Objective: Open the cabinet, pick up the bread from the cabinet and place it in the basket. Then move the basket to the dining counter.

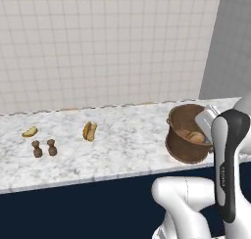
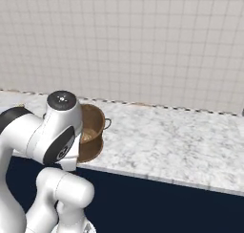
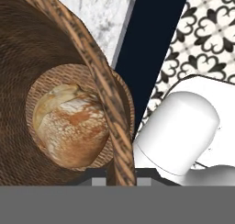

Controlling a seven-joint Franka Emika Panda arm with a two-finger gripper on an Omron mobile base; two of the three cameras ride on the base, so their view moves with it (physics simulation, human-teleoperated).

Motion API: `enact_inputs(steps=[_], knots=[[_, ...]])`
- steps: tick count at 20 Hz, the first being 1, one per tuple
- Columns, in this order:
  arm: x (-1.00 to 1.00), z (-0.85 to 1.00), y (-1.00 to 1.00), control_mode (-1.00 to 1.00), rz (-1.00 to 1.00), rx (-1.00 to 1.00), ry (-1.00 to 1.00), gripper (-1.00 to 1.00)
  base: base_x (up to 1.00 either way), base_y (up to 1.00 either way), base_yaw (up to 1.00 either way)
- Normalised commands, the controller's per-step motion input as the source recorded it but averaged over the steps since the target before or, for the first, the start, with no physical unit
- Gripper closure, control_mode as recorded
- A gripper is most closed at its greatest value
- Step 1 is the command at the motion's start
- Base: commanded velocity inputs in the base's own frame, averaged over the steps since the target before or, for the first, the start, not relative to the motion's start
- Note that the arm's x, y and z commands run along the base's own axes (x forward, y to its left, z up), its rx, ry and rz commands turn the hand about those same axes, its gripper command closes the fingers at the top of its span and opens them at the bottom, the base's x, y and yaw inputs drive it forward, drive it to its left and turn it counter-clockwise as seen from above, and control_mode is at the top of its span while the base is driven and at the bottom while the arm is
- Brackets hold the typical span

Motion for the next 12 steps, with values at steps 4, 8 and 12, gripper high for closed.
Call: enact_inputs(steps=[4,8,12], knots=[[0.0,0.0,0.0,1.0,0.0,0.0,0.0,1.0,0.28,0.0,0.09],[0.0,0.0,0.0,1.0,0.0,0.0,0.0,1.0,-0.28,-0.03,0.11],[0.0,0.0,0.0,1.0,0.0,0.0,0.0,1.0,0.29,-0.03,0.09]])
